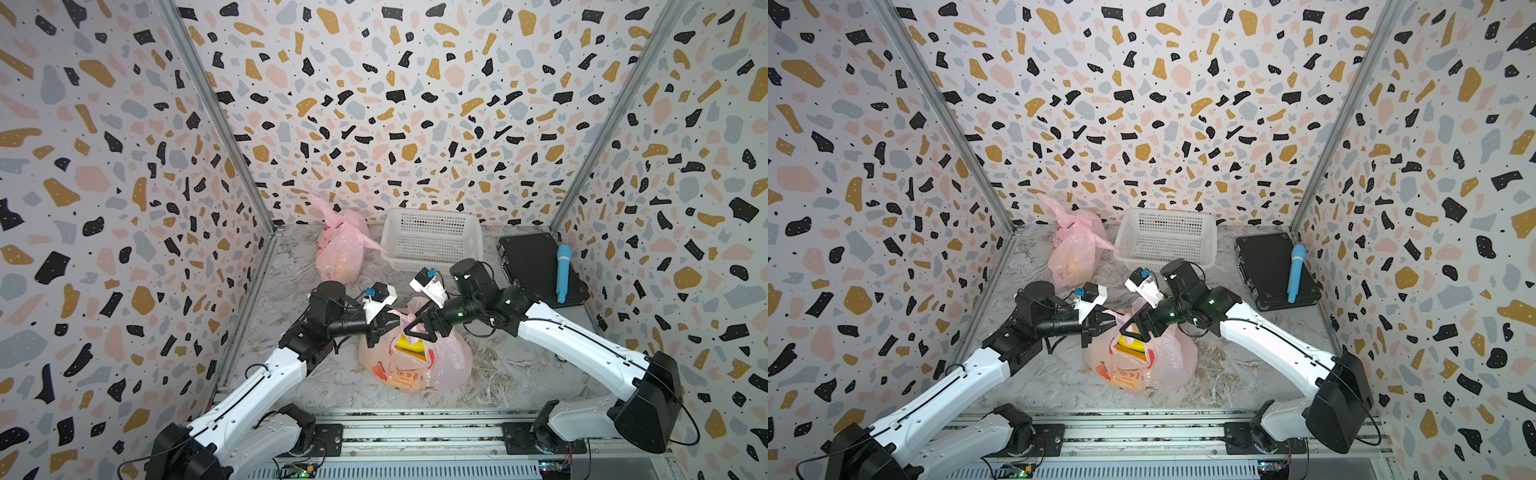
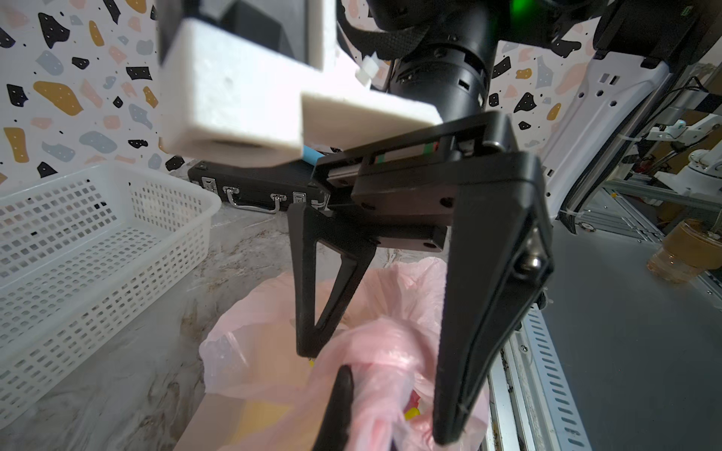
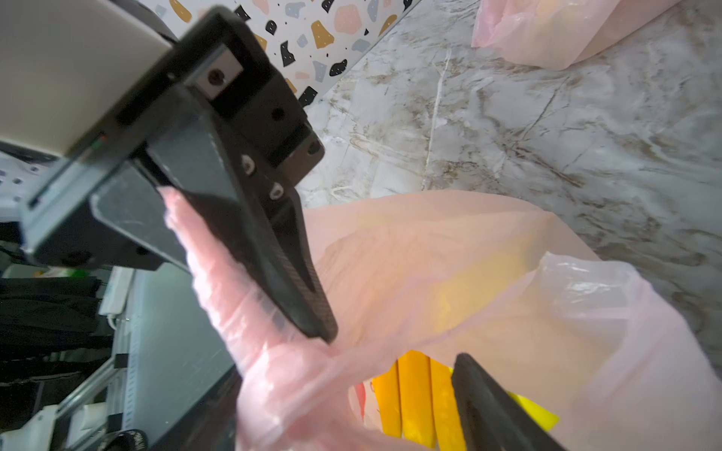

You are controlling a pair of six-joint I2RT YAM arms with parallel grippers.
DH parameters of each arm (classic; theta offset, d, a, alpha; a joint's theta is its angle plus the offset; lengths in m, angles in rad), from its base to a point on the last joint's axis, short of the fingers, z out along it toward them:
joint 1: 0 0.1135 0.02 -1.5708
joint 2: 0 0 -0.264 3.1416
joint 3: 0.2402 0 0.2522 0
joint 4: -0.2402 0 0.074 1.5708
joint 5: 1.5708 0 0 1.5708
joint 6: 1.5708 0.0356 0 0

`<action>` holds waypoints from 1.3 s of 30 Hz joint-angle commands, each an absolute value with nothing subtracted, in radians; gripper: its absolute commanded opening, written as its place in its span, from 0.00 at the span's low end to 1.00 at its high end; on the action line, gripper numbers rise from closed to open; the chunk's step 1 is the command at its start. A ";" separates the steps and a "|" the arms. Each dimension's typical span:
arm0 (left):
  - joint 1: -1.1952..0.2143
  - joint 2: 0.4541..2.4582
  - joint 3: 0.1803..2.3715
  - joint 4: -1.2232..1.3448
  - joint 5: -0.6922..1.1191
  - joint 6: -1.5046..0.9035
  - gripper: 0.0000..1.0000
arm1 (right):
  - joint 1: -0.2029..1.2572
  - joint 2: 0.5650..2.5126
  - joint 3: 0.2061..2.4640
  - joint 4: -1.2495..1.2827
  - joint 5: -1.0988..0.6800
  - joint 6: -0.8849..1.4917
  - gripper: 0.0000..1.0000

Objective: Place the banana into a plastic bag & tie a knot
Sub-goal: Cross the plastic bag at the center of the board.

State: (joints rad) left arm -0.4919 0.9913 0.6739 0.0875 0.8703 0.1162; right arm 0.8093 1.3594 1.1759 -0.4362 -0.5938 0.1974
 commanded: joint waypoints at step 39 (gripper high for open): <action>-0.432 0.719 0.701 -0.039 0.487 -0.050 0.80 | 0.887 1.367 1.296 -0.615 -0.177 -0.005 0.00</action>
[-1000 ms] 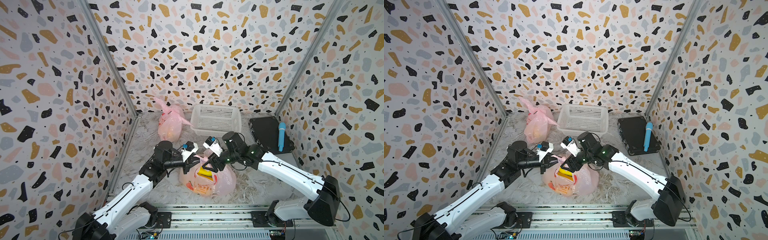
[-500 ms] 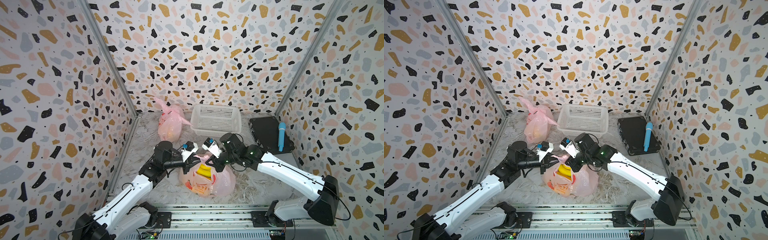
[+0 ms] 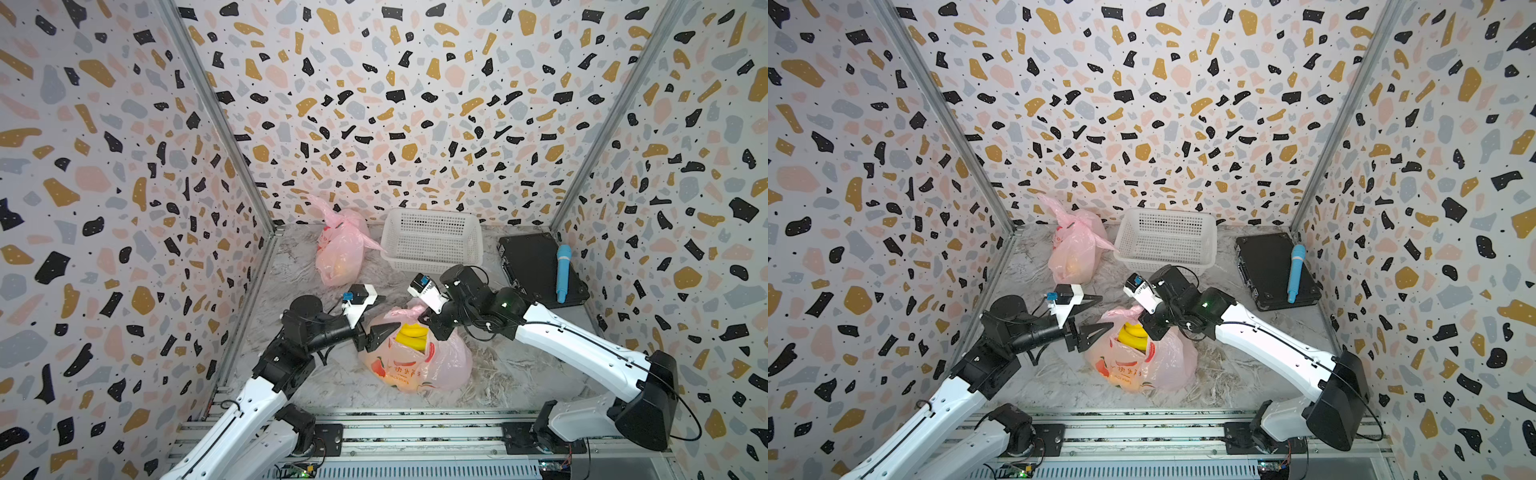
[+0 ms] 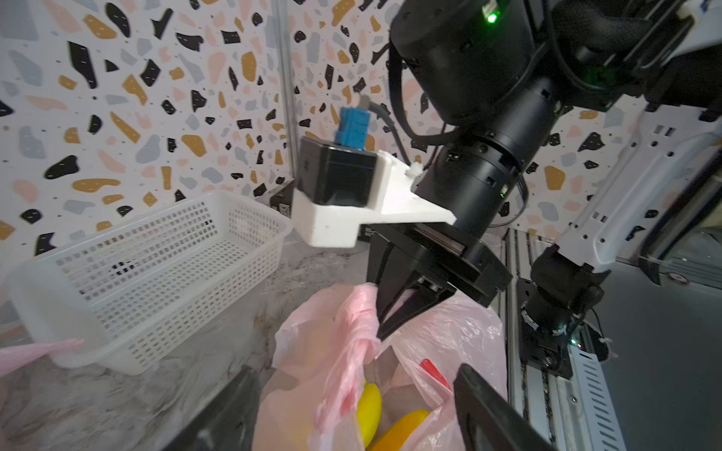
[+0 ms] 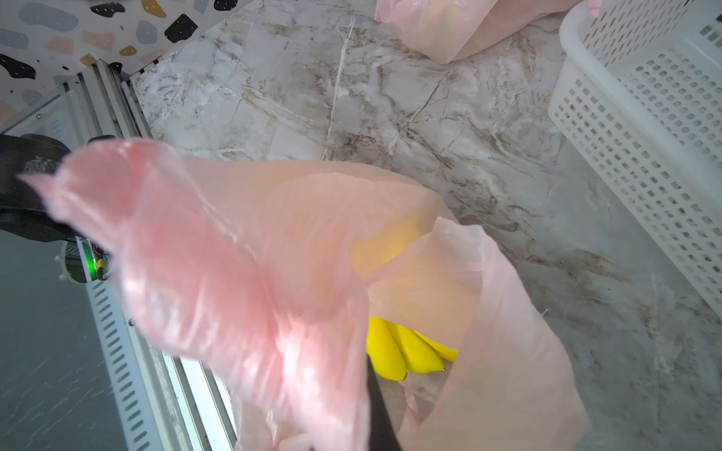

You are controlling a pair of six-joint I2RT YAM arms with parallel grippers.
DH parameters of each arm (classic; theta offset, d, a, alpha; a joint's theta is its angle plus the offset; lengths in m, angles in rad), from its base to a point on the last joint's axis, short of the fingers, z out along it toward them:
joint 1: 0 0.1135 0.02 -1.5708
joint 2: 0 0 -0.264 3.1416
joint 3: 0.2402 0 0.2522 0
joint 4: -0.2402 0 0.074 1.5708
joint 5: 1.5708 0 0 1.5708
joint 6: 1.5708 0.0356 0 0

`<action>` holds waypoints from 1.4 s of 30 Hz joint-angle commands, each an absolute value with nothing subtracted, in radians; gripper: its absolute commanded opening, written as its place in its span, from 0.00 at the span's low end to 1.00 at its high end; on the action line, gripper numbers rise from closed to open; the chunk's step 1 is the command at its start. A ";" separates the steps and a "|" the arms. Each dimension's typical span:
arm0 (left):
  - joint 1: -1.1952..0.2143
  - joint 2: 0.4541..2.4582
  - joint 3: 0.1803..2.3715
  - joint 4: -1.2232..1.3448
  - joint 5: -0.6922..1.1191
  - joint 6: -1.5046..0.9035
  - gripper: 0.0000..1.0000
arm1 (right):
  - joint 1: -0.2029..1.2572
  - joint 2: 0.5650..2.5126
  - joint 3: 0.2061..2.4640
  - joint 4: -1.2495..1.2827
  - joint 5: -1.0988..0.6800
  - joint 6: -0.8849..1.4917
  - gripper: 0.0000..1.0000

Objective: Place the banana into a plastic bag & tie a knot
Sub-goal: Cross the plastic bag at the center of the board.

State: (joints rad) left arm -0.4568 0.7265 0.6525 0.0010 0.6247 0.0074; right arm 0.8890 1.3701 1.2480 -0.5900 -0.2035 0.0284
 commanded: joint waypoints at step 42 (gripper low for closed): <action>-0.399 1.380 0.876 0.217 1.000 -0.019 0.59 | 0.864 1.293 1.108 -0.085 -0.038 -0.356 0.00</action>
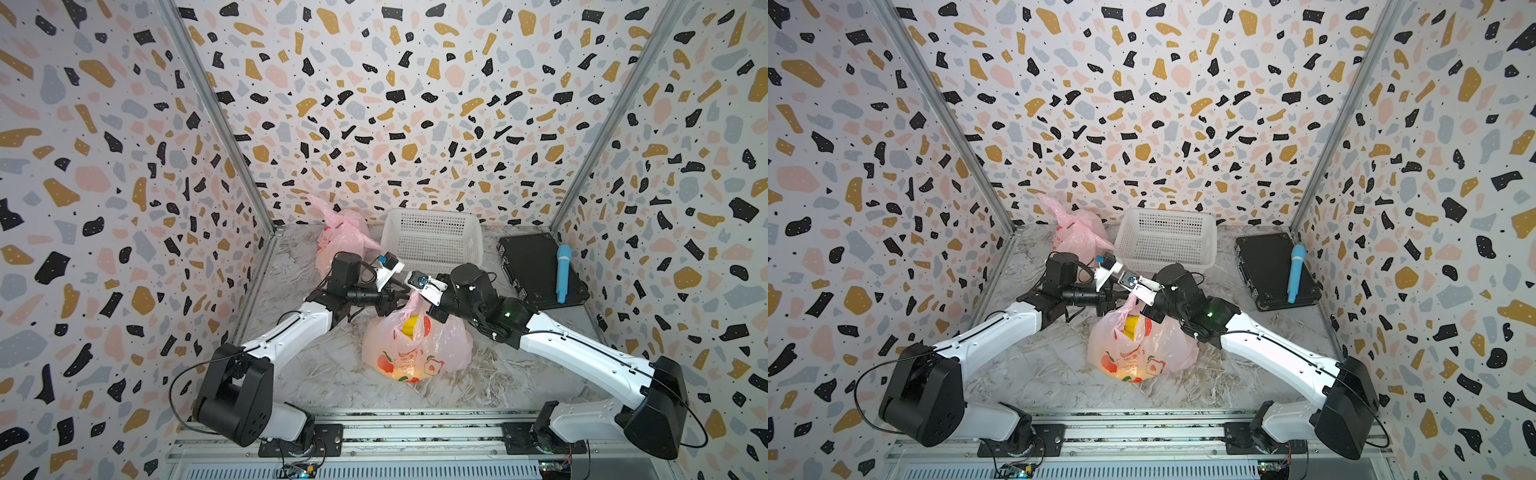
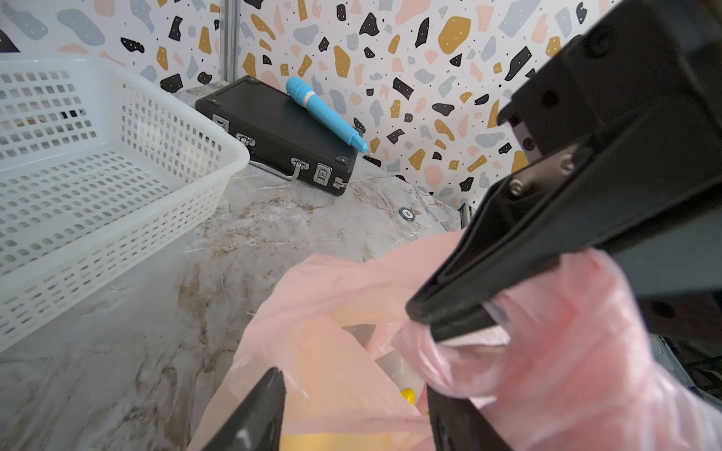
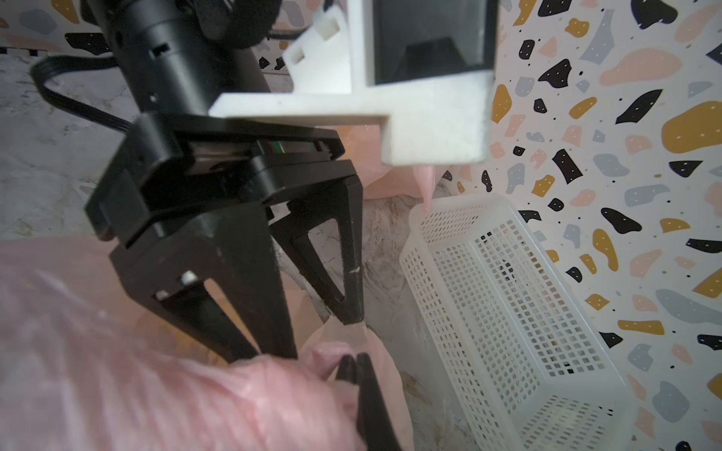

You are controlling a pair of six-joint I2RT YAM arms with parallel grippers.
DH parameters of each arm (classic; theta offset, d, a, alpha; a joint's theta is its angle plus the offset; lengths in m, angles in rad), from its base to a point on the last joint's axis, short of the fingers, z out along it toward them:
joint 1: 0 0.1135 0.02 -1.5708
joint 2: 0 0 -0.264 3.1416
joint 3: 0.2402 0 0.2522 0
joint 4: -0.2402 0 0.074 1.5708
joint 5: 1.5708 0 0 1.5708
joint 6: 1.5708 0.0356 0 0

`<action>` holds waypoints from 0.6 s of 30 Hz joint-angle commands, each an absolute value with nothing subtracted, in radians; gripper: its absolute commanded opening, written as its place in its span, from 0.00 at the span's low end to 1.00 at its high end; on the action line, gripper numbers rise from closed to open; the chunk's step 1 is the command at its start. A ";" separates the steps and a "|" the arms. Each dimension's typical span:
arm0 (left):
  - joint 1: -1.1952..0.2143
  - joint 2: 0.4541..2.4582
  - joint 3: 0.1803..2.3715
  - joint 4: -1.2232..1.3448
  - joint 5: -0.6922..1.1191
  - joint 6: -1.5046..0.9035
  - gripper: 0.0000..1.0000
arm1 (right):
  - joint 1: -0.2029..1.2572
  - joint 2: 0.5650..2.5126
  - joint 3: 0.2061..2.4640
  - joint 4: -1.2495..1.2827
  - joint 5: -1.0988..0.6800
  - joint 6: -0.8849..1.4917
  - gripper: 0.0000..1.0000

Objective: Place the banana into a plastic bag & tie a knot
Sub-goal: Cross the plastic bag at the center of the board, then tie the plastic bag at the center of the board.

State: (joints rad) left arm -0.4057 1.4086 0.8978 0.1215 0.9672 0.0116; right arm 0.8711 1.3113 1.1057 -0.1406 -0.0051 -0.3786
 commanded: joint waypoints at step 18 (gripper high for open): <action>-0.392 1.272 0.759 0.344 0.943 -0.067 0.38 | 0.854 1.366 1.099 -0.018 -0.225 -0.130 0.00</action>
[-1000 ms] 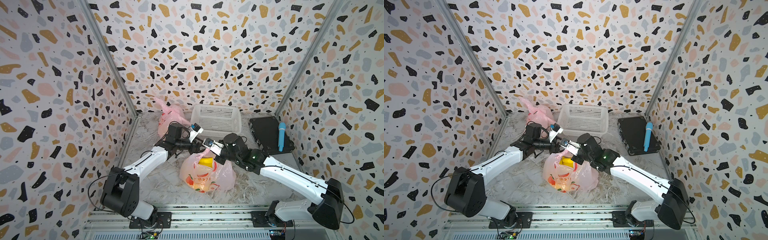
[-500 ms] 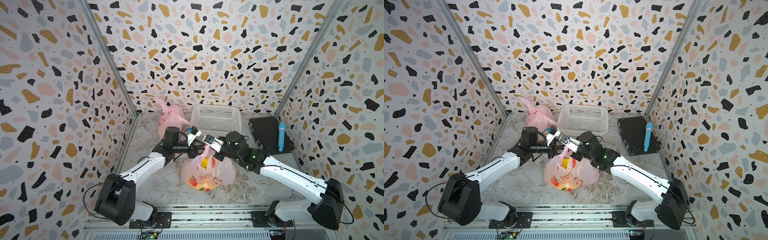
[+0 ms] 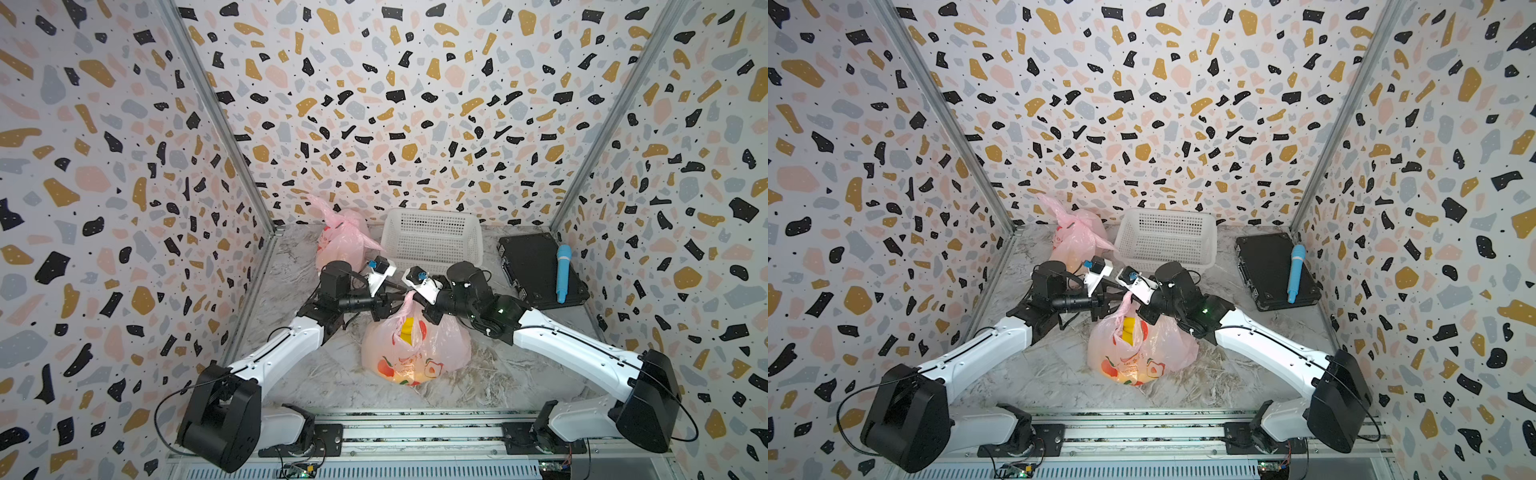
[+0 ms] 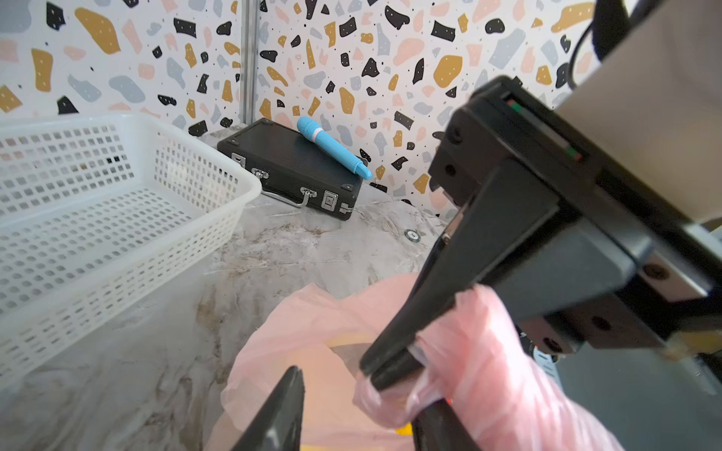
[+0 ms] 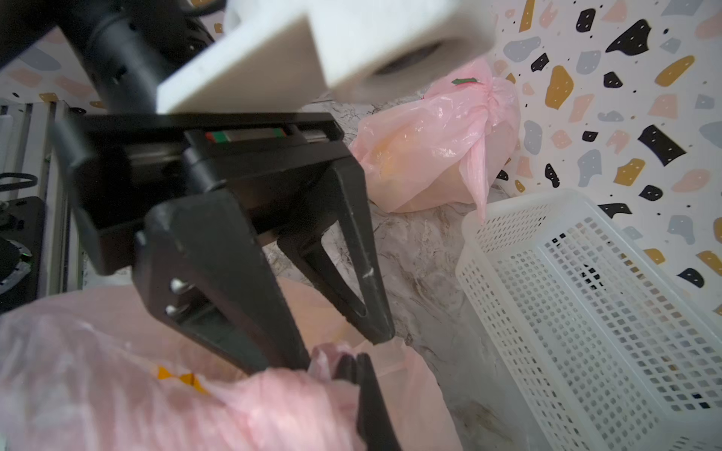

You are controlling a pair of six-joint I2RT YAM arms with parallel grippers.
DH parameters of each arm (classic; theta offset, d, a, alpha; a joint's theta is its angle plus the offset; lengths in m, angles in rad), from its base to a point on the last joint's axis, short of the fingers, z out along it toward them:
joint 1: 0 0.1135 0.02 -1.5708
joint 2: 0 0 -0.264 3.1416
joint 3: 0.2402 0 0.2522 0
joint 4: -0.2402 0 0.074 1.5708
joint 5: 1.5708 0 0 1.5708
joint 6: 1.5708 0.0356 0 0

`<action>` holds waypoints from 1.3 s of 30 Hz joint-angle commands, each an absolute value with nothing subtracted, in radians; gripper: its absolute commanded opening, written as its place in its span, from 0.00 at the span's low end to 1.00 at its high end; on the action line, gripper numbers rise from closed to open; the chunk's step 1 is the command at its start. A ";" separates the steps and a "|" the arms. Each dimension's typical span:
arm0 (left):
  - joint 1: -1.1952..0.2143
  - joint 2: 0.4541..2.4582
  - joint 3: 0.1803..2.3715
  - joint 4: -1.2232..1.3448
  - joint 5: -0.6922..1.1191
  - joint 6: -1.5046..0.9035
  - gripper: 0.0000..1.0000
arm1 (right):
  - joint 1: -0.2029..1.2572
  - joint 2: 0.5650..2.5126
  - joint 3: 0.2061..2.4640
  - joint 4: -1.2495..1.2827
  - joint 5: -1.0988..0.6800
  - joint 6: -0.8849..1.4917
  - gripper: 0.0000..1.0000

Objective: Place the banana into a plastic bag & tie a knot
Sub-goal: Tie the plastic bag at the center of the board.

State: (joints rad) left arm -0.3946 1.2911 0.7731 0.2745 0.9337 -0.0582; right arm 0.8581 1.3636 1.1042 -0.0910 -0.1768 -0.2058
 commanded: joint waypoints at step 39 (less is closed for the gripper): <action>-0.391 1.113 0.671 0.330 0.741 -0.109 0.00 | 0.905 1.105 0.997 -0.305 -0.241 0.151 0.56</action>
State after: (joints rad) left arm -0.3931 1.1484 0.6800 0.2836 0.7635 -0.0990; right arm 0.8700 1.1355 1.0225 -0.2901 -0.2390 0.0875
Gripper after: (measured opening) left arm 0.047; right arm 0.560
